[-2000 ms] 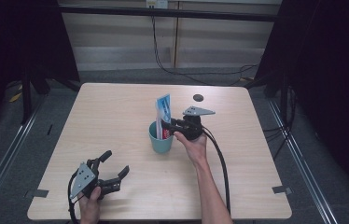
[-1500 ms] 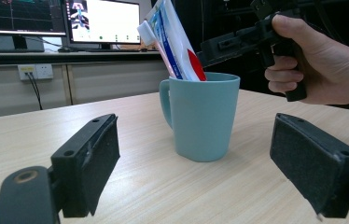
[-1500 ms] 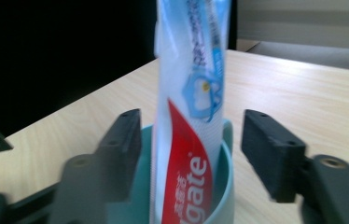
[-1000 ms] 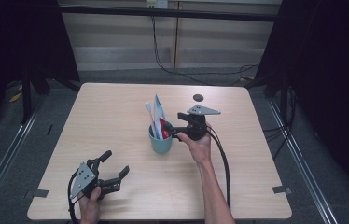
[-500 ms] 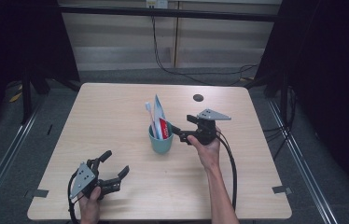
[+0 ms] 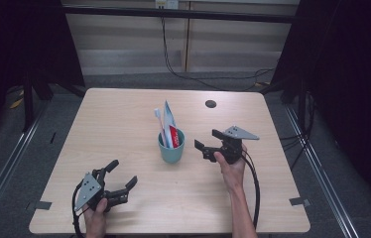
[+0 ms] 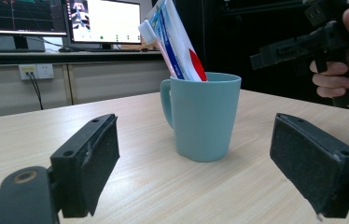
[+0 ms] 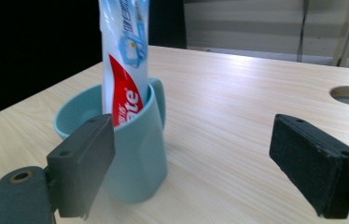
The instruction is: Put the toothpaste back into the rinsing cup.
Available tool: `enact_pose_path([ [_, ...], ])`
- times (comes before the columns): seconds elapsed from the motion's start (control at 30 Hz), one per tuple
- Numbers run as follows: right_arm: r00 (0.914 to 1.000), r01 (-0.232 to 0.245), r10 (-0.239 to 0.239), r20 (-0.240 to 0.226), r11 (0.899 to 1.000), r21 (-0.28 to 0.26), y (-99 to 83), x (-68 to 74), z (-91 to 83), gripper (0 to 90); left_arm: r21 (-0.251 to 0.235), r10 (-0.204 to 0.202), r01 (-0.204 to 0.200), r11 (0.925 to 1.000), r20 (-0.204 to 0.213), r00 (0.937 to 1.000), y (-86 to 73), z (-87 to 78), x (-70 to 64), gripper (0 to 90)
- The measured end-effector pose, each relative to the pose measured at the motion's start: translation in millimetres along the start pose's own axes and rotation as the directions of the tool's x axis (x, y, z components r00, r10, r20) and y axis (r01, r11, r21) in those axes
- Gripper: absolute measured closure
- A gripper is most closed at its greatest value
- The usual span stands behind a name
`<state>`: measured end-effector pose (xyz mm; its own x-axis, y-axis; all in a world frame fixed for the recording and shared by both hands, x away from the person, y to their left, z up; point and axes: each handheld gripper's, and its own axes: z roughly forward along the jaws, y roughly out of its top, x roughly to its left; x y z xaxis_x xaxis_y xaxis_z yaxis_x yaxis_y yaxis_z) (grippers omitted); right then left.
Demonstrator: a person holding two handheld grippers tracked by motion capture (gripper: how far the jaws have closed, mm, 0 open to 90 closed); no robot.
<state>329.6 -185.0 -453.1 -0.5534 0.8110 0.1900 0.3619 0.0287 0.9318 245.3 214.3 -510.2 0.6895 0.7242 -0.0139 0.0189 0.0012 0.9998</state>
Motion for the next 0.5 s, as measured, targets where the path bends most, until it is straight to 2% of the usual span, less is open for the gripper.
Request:
enact_pose_path([
  [0.17, 0.9995, -0.013, 0.013, 0.028, 1.000, -0.013, -10.1, -2.7, -10.6, 13.9, 0.001, 0.000, 0.000, 1.0000, -0.003, 1.0000, 0.0, 0.0, -0.1, 15.4],
  [0.3, 0.9973, -0.002, 0.001, 0.074, 1.000, 0.015, -17.3, -3.8, -15.3, 14.2, 0.004, 0.008, -0.008, 1.0000, -0.004, 1.0000, 0.2, 0.0, 0.4, 15.5],
  [0.5, 0.9951, -0.015, 0.015, 0.098, 1.000, -0.002, -30.1, -6.9, -27.8, 14.0, 0.003, 0.008, -0.008, 1.0000, -0.009, 0.9999, 0.1, 0.1, 0.2, 15.5],
])
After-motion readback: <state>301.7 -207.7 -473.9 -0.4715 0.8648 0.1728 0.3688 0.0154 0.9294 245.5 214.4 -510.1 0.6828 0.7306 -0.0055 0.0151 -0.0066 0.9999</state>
